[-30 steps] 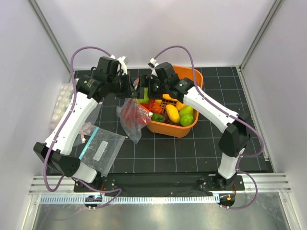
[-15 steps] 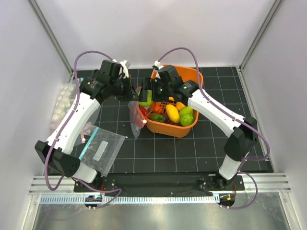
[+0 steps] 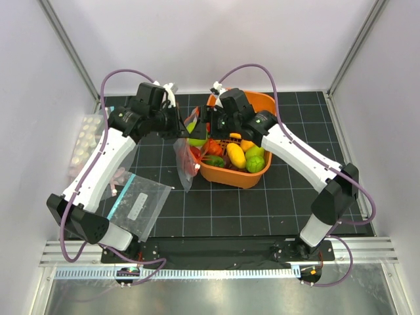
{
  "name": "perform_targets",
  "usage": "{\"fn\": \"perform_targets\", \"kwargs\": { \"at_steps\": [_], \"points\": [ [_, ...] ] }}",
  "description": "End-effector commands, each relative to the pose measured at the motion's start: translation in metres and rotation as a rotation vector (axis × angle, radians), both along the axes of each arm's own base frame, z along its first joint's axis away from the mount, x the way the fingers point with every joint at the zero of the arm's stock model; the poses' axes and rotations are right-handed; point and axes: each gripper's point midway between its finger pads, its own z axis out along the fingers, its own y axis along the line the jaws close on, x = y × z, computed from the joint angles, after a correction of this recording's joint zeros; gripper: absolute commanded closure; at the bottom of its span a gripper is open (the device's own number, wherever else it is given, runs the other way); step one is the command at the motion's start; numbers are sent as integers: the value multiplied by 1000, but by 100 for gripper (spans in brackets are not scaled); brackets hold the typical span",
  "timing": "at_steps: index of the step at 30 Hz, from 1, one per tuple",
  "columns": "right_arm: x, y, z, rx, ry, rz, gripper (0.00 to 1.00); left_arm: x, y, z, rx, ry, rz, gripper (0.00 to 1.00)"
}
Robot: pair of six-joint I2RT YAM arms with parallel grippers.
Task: Place the food in the zip-top bag and seal the zipper
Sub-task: Place the fake fruit in the zipper food storage bag.
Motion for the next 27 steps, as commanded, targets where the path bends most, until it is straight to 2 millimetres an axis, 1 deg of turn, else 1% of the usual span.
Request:
{"fn": "perform_targets", "kwargs": {
  "at_steps": [1,2,4,7,8,9,11,14,15,16,18,19,25,26,27],
  "points": [
    [4,15,31,91,-70,31,79,0,-5,27,-47,-103,-38,100],
    [5,19,30,97,-65,45,81,-1,-5,28,-49,-104,-39,100],
    [6,25,31,115,-68,60,80,0,-4,30,-50,-111,-39,100],
    [8,28,15,91,-37,60,50,-1,-3,36,-50,-122,-41,100],
    [9,27,10,79,-29,55,44,-2,-3,38,-49,-123,-42,100],
    [11,27,0,61,-15,52,42,-2,-4,40,-54,-124,-47,100],
    [11,26,-7,45,-2,51,37,-3,-4,44,-60,-128,-48,100],
    [11,25,-1,54,-17,42,35,-4,-2,44,-52,-129,-42,100],
    [11,24,1,54,-23,39,31,-3,-1,43,-48,-127,-39,100],
    [11,22,4,52,-32,34,22,-4,-1,42,-45,-122,-41,100],
    [10,20,7,49,-33,31,15,-4,-1,41,-49,-119,-37,100],
    [8,18,10,50,-40,32,13,-5,-2,42,-56,-117,-39,100],
    [-1,11,22,68,-51,31,13,-5,-2,34,-52,-102,-37,100],
    [-3,9,27,77,-54,30,13,-5,-3,33,-53,-98,-41,100],
    [-5,8,26,73,-51,31,13,-4,-3,33,-54,-97,-40,100]
  ]
}}
